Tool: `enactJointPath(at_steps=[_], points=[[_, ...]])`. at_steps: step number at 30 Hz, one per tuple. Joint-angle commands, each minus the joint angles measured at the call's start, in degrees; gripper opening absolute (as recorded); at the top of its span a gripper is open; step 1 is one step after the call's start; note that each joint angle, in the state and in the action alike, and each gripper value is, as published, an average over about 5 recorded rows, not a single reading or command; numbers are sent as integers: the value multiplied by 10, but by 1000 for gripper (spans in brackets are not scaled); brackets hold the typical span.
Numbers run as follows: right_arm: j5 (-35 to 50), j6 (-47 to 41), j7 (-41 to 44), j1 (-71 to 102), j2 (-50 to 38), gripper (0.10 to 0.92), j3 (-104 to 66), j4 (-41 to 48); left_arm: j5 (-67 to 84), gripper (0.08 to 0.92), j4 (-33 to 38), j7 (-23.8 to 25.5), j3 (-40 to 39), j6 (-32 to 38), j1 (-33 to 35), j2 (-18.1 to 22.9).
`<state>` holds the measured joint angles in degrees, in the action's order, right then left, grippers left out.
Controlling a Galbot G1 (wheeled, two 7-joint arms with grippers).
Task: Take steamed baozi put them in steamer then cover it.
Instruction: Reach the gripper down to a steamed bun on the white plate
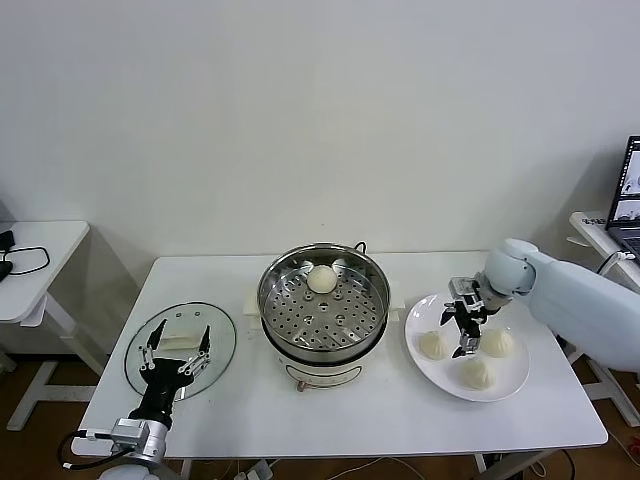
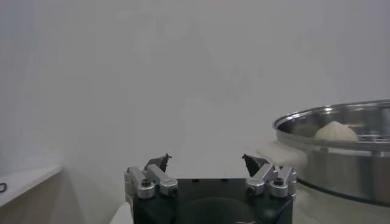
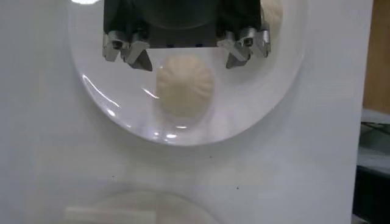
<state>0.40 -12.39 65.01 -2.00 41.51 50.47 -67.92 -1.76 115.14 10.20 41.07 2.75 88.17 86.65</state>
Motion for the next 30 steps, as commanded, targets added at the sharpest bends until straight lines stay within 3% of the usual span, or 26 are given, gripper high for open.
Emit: enactJointPath(at_steps=[1, 16, 23, 30], points=[[-11, -6, -9, 31, 17, 823, -23, 19, 0, 823, -2, 0, 0, 1, 0, 0], [-24, -1, -19, 35, 31, 819, -34, 28, -2, 823, -5, 1, -1, 2, -2, 1], [-25, -1, -16, 34, 29, 720, -34, 27, -2, 823, -6, 1, -2, 2, -3, 1], [-20, -1, -15, 30, 21, 697, -37, 20, -2, 823, -6, 0, -2, 2, -4, 3]])
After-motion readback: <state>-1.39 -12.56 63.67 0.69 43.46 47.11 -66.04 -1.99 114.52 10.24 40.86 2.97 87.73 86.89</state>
